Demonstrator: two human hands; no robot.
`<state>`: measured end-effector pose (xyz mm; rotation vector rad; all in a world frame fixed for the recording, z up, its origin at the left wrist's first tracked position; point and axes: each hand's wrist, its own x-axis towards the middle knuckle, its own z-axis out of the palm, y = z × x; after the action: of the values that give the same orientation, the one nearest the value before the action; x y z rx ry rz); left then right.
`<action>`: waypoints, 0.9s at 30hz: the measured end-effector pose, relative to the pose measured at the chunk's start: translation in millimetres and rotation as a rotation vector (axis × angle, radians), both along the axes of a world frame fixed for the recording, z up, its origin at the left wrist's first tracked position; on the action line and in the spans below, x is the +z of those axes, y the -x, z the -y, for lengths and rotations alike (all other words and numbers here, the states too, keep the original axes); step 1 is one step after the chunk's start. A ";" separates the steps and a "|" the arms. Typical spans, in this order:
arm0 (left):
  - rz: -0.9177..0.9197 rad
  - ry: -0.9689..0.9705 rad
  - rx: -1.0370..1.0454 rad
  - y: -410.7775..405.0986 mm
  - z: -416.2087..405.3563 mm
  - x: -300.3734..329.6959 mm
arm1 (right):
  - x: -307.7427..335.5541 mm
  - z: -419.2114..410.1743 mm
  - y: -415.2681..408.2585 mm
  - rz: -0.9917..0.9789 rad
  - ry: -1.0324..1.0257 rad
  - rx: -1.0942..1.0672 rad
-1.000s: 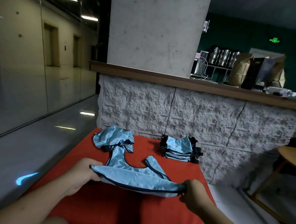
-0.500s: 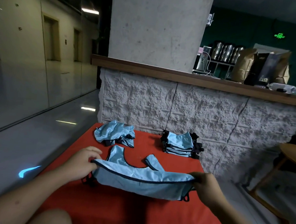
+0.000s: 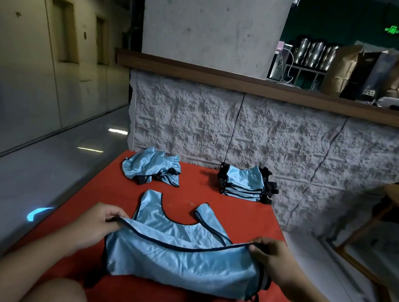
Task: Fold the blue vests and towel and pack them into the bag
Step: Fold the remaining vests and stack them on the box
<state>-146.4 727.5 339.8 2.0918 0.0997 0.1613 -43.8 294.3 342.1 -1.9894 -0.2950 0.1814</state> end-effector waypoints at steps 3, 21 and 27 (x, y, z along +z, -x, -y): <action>0.048 0.032 0.070 -17.4 1.4 -20.8 | -15.6 -5.1 -13.0 -0.004 -0.021 -0.039; -0.082 0.128 0.384 -179.6 35.0 -143.1 | -124.0 -101.5 -160.5 -0.189 0.081 0.190; 0.004 0.071 0.468 -183.9 34.0 -164.0 | -146.2 -126.2 -181.0 -0.103 0.188 0.382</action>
<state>37.5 693.6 175.7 1.9671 0.5850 0.4365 137.2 420.5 195.9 -2.0840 -0.6091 0.5716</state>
